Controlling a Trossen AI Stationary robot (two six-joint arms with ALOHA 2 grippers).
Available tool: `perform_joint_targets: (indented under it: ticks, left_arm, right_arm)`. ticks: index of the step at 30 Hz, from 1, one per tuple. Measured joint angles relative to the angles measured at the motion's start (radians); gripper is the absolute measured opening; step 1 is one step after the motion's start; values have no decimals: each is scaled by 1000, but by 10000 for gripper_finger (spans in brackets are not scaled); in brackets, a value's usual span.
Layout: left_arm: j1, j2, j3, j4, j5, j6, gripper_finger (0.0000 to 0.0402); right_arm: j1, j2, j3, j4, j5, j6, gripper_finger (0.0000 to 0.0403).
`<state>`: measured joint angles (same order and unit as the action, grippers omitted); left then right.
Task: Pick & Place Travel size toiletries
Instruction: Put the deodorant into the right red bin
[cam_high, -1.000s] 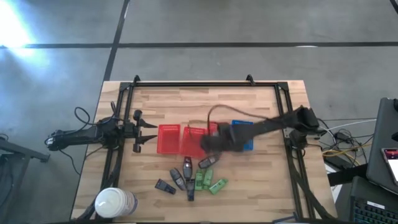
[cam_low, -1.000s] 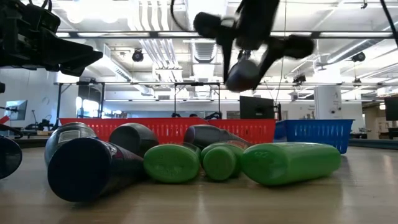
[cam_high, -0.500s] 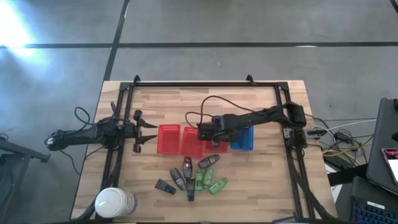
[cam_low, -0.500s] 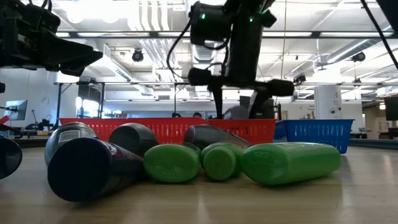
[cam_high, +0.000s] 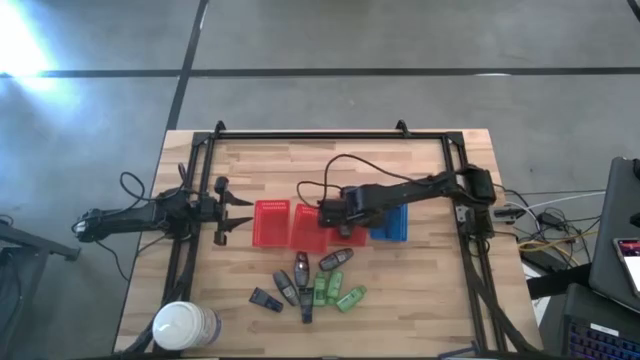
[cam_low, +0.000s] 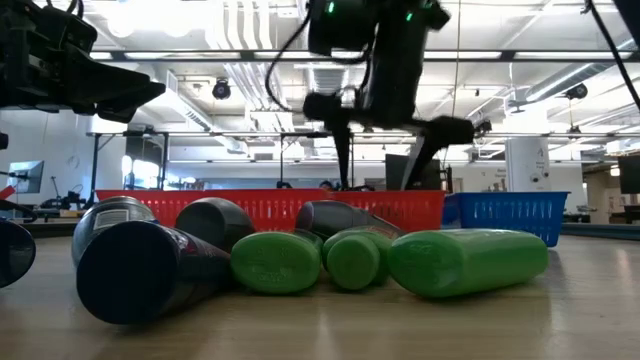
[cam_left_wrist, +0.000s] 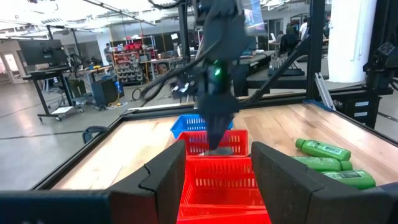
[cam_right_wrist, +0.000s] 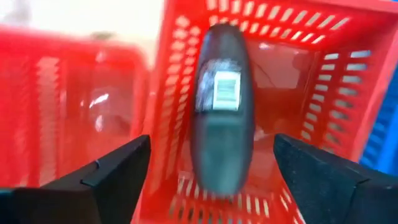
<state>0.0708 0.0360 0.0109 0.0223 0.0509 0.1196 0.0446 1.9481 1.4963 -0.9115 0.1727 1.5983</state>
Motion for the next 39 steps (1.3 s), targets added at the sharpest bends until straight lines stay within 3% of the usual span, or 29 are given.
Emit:
perform_joint_targets:
  ticks: [4, 8, 14, 26, 34, 39]
  left_arm:
    - [0, 0, 0, 0, 0, 0, 188]
    - [0, 0, 0, 1, 0, 0, 188]
    - [0, 0, 0, 0, 0, 0, 188]
    - [0, 0, 0, 0, 0, 0, 188]
    - [0, 0, 0, 0, 0, 0, 188]
    - [0, 0, 0, 0, 0, 0, 188]
  right_arm:
    - [40, -54, 0, -25, 9, -7, 353]
    - [86, -70, 5, 15, -74, -121, 358]
    - [195, -65, 7, 176, -174, -443, 348]
    - [256, -62, 6, 245, -133, -1221, 325]
    - [237, -56, 1, 245, -127, -1297, 307]
    - [244, 21, 0, 261, -209, -1525, 316]
